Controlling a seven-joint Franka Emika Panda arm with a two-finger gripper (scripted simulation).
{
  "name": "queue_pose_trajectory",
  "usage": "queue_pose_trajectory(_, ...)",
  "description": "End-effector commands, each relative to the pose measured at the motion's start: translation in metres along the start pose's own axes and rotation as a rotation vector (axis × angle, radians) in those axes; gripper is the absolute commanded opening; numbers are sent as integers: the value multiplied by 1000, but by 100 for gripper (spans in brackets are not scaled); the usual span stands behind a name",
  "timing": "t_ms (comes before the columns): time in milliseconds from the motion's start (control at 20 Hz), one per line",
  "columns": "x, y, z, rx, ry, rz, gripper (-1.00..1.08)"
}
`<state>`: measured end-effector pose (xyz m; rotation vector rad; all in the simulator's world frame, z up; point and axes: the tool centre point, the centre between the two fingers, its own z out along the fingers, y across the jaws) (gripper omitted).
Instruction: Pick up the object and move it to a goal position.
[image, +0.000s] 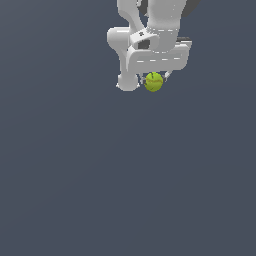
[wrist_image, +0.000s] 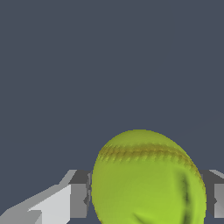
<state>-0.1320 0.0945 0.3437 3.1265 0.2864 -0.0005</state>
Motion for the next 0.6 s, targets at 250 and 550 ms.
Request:
queue_pose_trajectory(250, -4, -20, -36, 1, 0, 1, -100)
queue_pose_trajectory(550, -3, -25, -43, 2, 0, 1, -100)
